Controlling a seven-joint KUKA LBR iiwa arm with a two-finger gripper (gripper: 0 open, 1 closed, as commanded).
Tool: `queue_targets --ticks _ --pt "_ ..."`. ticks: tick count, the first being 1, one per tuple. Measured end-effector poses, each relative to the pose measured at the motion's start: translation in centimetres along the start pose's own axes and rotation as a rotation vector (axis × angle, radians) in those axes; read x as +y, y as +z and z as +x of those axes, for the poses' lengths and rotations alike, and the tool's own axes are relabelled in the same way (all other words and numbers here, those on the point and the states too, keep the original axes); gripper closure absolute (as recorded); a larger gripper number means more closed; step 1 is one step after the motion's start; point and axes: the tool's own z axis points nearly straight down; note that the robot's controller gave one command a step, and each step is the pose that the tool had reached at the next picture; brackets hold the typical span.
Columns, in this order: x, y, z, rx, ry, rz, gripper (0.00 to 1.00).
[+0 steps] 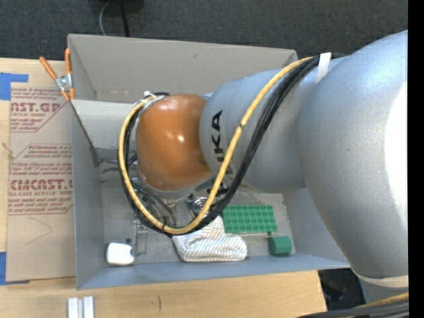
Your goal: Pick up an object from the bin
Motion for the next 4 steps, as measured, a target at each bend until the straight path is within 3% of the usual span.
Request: queue_targets --ticks 1,2,3,4 --pt "-0.1 -0.5 -0.2 -0.007 0.003 -0.002 0.0" --pt "-4.5 3.2 -0.4 -0.01 -0.236 -0.004 0.0" --pt "-9.8 4.1 -0.9 -0.005 -0.623 0.0 0.0" --pt "-11.5 3.4 -1.7 -0.01 -0.617 -0.003 0.0"
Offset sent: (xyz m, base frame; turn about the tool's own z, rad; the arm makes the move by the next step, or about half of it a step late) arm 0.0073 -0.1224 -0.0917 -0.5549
